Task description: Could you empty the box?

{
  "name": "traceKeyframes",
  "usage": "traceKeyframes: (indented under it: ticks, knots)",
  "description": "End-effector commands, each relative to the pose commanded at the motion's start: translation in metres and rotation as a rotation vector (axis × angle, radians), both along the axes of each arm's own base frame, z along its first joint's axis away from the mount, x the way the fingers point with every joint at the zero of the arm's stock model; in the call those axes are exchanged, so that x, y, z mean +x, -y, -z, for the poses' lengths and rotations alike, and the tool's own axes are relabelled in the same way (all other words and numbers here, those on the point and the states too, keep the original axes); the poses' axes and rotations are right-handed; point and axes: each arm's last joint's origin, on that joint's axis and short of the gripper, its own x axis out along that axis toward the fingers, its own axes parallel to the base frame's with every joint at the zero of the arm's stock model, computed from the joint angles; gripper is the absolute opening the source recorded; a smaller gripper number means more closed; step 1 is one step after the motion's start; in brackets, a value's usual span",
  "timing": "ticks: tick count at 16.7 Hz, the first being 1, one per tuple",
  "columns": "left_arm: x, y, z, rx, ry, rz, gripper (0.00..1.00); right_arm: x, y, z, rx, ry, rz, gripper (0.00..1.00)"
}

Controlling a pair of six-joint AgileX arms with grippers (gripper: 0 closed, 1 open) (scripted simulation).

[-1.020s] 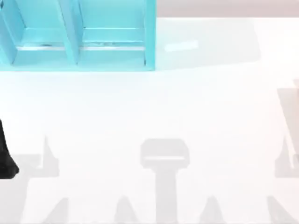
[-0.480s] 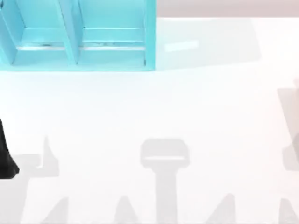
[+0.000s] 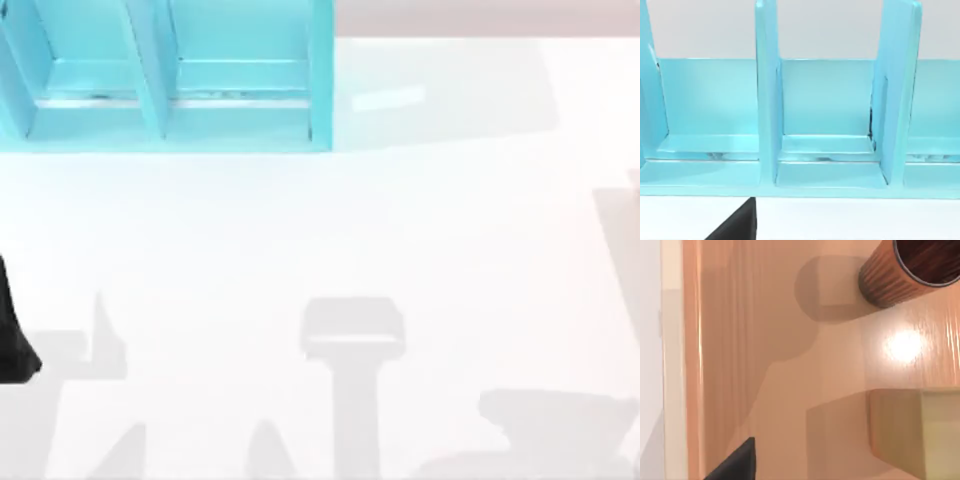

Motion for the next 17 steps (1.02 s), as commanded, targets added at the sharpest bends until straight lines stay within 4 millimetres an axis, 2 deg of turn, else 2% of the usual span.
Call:
traceKeyframes:
  ticks: [4,9,11,17]
  knots:
    - [0.000,0.000,0.000,0.000,0.000,0.000,1.00,0.036,0.043,0.003,0.091,-0.295,0.012,1.00]
    - [0.000,0.000,0.000,0.000,0.000,0.000,1.00,0.060,0.083,0.005,0.169,-0.455,0.012,1.00]
    - [0.000,0.000,0.000,0.000,0.000,0.000,1.00,0.063,0.089,0.006,0.181,-0.473,0.012,1.00]
    - [0.000,0.000,0.000,0.000,0.000,0.000,1.00,0.064,0.088,0.011,0.181,-0.475,0.010,1.00]
